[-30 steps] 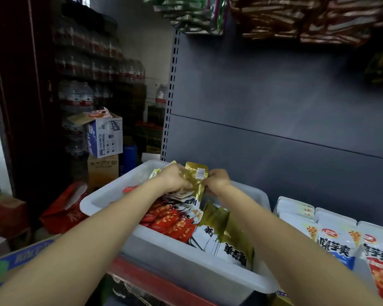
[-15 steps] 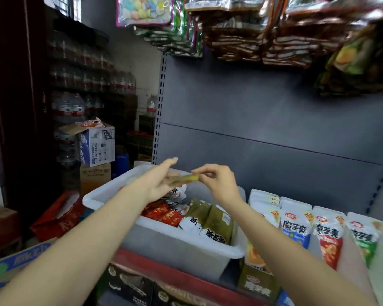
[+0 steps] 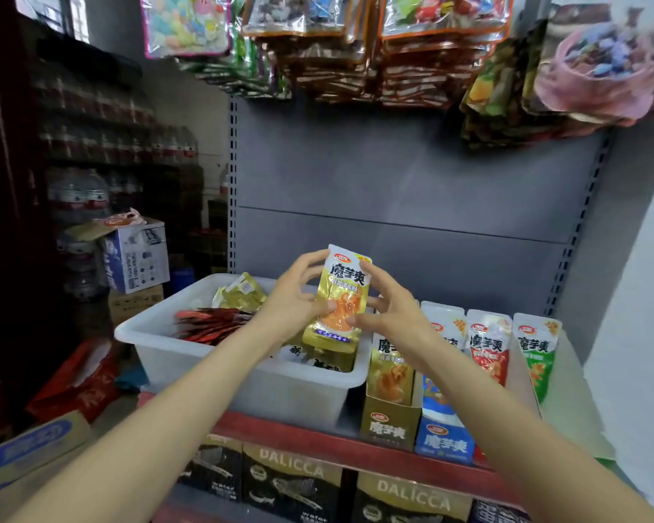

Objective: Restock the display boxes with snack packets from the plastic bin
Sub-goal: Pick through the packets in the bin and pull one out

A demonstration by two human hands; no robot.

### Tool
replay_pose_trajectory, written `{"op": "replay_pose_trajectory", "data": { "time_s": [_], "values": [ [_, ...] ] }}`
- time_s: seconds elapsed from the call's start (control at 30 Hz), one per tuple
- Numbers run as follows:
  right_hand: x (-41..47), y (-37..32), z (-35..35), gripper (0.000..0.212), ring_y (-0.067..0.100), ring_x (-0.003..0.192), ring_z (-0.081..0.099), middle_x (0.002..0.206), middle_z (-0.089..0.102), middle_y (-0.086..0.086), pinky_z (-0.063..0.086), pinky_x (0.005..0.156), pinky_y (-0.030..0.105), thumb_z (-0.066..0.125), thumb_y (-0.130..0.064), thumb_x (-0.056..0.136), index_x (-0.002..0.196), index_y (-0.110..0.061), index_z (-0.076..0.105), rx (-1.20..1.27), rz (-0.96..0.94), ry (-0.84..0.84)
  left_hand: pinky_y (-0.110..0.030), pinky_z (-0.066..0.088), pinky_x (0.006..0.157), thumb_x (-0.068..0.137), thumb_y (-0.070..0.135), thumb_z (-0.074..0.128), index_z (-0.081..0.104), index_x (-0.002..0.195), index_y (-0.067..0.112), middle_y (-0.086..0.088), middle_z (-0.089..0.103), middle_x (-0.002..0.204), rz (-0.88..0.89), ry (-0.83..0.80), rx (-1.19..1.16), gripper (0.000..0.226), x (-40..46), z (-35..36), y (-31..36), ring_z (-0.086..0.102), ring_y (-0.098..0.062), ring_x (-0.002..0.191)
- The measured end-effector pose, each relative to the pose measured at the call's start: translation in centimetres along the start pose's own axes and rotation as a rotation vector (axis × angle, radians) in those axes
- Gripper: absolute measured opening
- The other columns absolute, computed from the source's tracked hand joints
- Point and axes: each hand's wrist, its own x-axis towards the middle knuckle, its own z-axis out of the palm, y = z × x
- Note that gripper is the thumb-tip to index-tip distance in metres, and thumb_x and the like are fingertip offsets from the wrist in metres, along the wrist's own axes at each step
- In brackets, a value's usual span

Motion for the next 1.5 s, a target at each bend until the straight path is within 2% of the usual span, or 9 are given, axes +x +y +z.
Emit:
{"op": "replay_pose_trajectory", "data": {
  "time_s": [0.33,0.43,0.57,0.7,0.87,1.03,1.23,1.37,1.5],
  "values": [
    [-2.6,0.7,-6.2,0.093,0.008,0.106,0.057,0.119,0.055,-0.007,0.053,0.066,0.016,0.073,0.009,0.071,0.144,-0.03,0.031,-0.18,0.002,0.11,-0.037,0.059,0.069,0.075,-0.001,0.074,0.035,0.14,0.036,0.013,0.045,0.13,0.035,-0.207,0.35,0.084,1.3,6.0,0.1,0.068,-0.01,0.073],
    [-2.6,1.7,-6.9,0.094,0.008,0.104,0.057,0.123,0.054,-0.003,0.051,0.06,0.011,0.072,0.01,0.071,0.145,-0.029,0.03,-0.198,0.023,0.126,-0.018,0.052,0.056,0.075,-0.002,0.074,0.033,0.14,0.033,0.019,0.044,0.119,0.033,-0.244,0.391,0.084,1.5,6.9,-0.1,0.064,-0.002,0.072],
    [-2.4,3.2,-7.0,0.093,0.012,0.111,0.055,0.136,0.047,-0.001,0.052,0.064,0.013,0.073,0.007,0.073,0.146,-0.032,0.029,-0.275,0.034,0.14,-0.009,0.048,0.061,0.079,0.003,0.071,0.041,0.134,0.027,0.013,0.051,0.11,0.061,-0.214,0.488,0.066,2.0,7.6,-1.0,0.06,-0.009,0.084],
    [-2.5,4.8,-6.7,0.089,0.014,0.126,0.045,0.146,0.039,-0.006,0.046,0.072,0.009,0.074,0.0,0.075,0.145,-0.032,0.03,-0.412,-0.003,0.126,-0.022,0.047,0.071,0.081,0.011,0.071,0.053,0.116,0.02,0.002,0.059,0.105,0.058,-0.1,0.563,0.041,3.0,7.6,-1.8,0.059,-0.016,0.083],
    [-2.3,4.9,-6.9,0.046,0.012,0.087,0.062,0.111,0.058,-0.004,0.053,0.063,0.013,0.063,-0.004,0.087,0.127,-0.021,0.049,-0.283,-0.058,0.239,-0.016,0.043,0.059,0.075,0.005,0.076,0.045,0.124,0.019,0.0,0.059,0.097,0.01,-0.095,0.566,0.06,3.8,7.9,-2.4,0.056,-0.011,0.067],
    [-1.2,4.7,-7.1,0.057,0.013,0.074,0.063,0.086,0.062,-0.002,0.052,0.063,0.019,0.064,0.0,0.084,0.131,-0.021,0.041,-0.292,-0.051,0.365,-0.017,0.042,0.059,0.07,0.003,0.079,0.048,0.12,0.016,0.01,0.056,0.08,-0.034,-0.052,0.56,0.06,3.9,8.0,-3.1,0.054,-0.003,0.065],
    [-0.8,4.8,-6.7,0.047,0.012,0.076,0.059,0.08,0.056,-0.005,0.054,0.07,0.029,0.065,-0.002,0.083,0.124,-0.017,0.049,-0.572,-0.038,0.322,-0.024,0.045,0.063,0.07,0.01,0.08,0.049,0.107,0.017,0.0,0.061,0.094,-0.011,-0.049,0.737,0.049,4.2,8.2,-3.3,0.057,-0.013,0.078],
    [-1.1,5.6,-6.7,0.035,0.01,0.075,0.055,0.09,0.058,-0.001,0.048,0.066,0.023,0.067,-0.008,0.083,0.114,-0.014,0.051,-0.717,-0.045,0.294,-0.042,0.049,0.082,0.072,0.017,0.078,0.045,0.108,0.018,-0.004,0.052,0.11,0.012,-0.109,0.96,0.05,4.2,8.9,-3.6,0.055,-0.024,0.098],
    [-1.0,5.8,-6.8,0.04,0.014,0.09,0.055,0.109,0.056,0.005,0.045,0.075,0.022,0.07,-0.01,0.081,0.115,-0.015,0.051,-0.786,-0.037,0.284,-0.04,0.046,0.085,0.072,0.017,0.079,0.046,0.112,0.016,-0.006,0.043,0.115,-0.014,-0.12,0.997,0.052,4.2,9.2,-3.8,0.052,-0.027,0.103]
  ]
}}
